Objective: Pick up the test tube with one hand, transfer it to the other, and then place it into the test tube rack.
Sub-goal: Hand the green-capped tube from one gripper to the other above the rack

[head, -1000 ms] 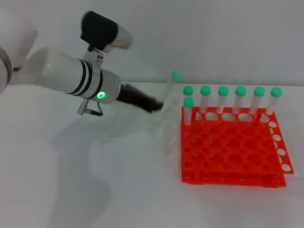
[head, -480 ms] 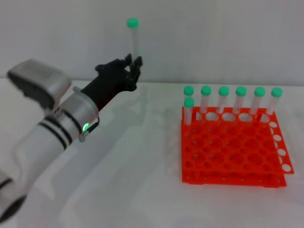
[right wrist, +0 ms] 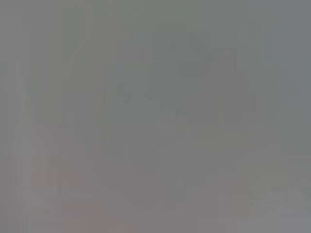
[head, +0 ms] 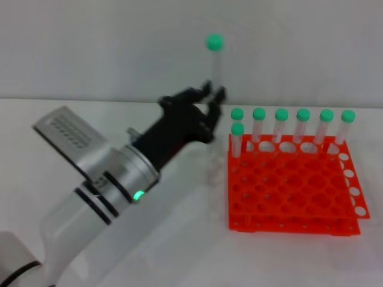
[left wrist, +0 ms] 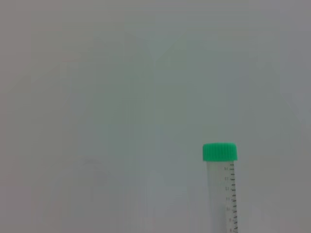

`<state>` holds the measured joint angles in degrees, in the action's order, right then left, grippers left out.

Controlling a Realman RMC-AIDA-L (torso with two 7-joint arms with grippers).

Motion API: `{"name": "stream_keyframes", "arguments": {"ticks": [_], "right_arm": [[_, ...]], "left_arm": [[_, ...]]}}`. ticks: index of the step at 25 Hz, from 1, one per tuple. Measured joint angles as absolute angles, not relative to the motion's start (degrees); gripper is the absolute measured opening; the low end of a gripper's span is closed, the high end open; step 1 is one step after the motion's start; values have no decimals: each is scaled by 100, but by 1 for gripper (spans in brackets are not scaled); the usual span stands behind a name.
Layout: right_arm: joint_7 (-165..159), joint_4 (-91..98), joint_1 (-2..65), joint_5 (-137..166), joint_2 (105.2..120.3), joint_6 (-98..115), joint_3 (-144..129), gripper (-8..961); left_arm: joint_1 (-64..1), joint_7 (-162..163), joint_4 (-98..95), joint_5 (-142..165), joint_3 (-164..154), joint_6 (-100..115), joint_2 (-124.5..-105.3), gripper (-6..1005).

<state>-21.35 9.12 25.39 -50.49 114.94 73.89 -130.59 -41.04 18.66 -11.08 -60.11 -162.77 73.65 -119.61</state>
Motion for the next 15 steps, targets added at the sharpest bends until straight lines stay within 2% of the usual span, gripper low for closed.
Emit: {"name": "stream_keyframes", "arguments": {"ticks": [4, 12, 15], "right_arm": [[-3136, 907, 2440, -3963, 11323, 8186, -13060, 769], [-4364, 897, 2416, -1724, 10688, 10200, -13033, 762], [-4652, 895, 2603, -1244, 10521, 10290, -13018, 762]], "left_arm": [[-4129, 1749, -1513, -5688, -16272, 7269, -12003, 193], [-4170, 1705, -2141, -5295, -16273, 6664, -12014, 193], [-4179, 1711, -2302, -4904, -16278, 6462, -12023, 193]]}}
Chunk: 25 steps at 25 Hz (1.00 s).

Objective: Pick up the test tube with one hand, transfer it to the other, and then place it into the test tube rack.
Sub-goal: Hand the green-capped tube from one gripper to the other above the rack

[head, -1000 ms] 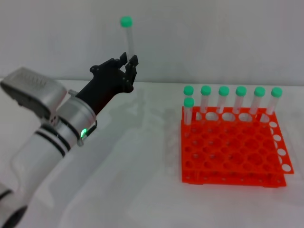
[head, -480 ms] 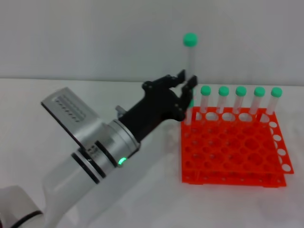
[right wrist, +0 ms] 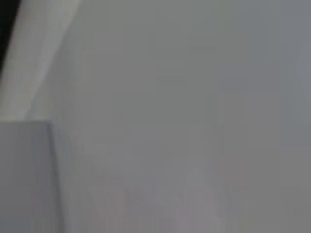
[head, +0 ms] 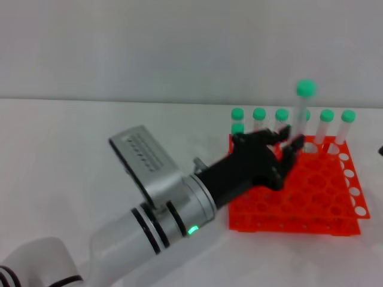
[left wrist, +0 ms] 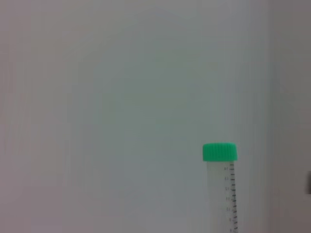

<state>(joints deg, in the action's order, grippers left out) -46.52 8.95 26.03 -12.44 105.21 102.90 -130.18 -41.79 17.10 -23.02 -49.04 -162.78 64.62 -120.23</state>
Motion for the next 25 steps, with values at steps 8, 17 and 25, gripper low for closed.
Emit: {"name": "stream_keyframes", "arguments": {"ticks": [8, 17, 25], "right_arm": [[-5296, 379, 3349, -791, 10379, 10105, -13071, 762], [-5685, 159, 3803, -432, 10384, 9860, -13105, 763], [-5781, 156, 3998, -275, 10404, 9709, -13167, 763]], "left_arm": [[-4158, 1691, -2462, -4284, -16273, 6273, -12045, 194], [-4183, 1673, -2488, -4271, -16267, 6259, -12025, 194], [-4238, 1670, -2466, -4245, -16268, 6203, -12032, 193]]}}
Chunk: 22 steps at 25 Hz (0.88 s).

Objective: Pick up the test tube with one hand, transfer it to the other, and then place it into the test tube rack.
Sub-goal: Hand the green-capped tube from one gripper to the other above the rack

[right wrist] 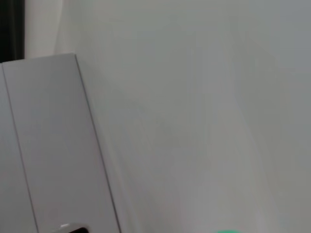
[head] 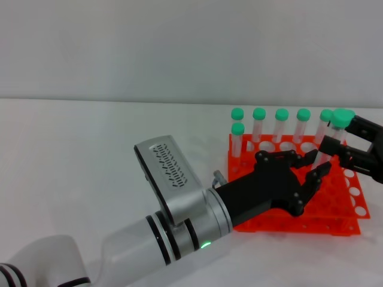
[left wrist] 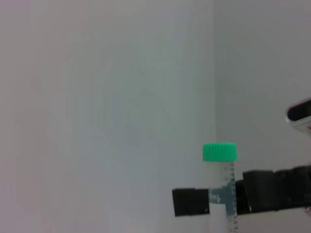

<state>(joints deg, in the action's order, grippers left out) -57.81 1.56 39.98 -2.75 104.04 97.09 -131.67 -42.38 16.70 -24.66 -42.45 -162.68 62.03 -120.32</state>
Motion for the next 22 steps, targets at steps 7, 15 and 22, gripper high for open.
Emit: {"name": "stream_keyframes", "arguments": {"ticks": [7, 15, 22], "right_arm": [[-5766, 170, 4115, -258, 10462, 9690, -13234, 742], [-5690, 204, 4119, -246, 10476, 9682, -13203, 508], [-5721, 209, 4131, -239, 10485, 9675, -13201, 381]], "left_arm": [[-4241, 1709, -2559, -4244, -16272, 6136, -12039, 193], [-4203, 1921, -2573, -4245, -16268, 6134, -12037, 193], [-4195, 1928, -2576, -4236, -16277, 6134, -12034, 195]]}}
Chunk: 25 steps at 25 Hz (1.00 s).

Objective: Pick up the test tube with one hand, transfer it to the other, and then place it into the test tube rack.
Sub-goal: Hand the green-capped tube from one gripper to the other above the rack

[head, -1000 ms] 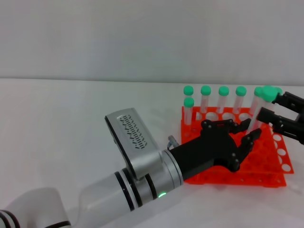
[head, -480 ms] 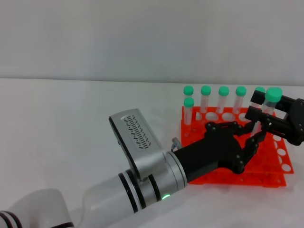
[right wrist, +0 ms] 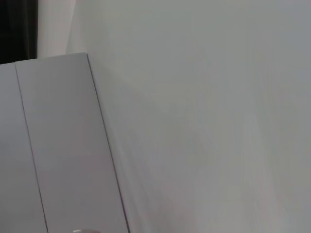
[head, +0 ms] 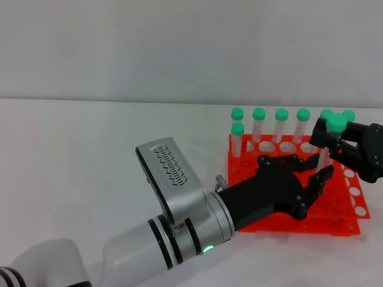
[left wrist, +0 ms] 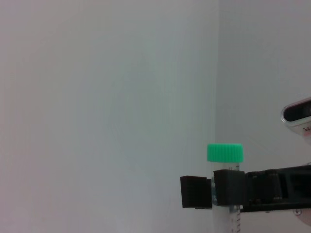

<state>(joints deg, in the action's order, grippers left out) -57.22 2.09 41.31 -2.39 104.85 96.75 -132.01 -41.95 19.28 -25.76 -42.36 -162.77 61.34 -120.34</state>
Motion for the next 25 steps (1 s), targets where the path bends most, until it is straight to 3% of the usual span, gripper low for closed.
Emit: {"name": "stream_keyframes", "arguments": {"ticks": [9, 25], "right_arm": [[-5710, 197, 4129, -235, 10471, 9687, -13192, 240], [-5728, 207, 4182, -236, 10486, 9635, -13209, 219]], "left_arm": [[-4139, 1933, -2584, -4226, -16277, 6169, -12032, 196], [-4080, 1886, -2570, -4262, -16269, 6134, -12043, 200]]}}
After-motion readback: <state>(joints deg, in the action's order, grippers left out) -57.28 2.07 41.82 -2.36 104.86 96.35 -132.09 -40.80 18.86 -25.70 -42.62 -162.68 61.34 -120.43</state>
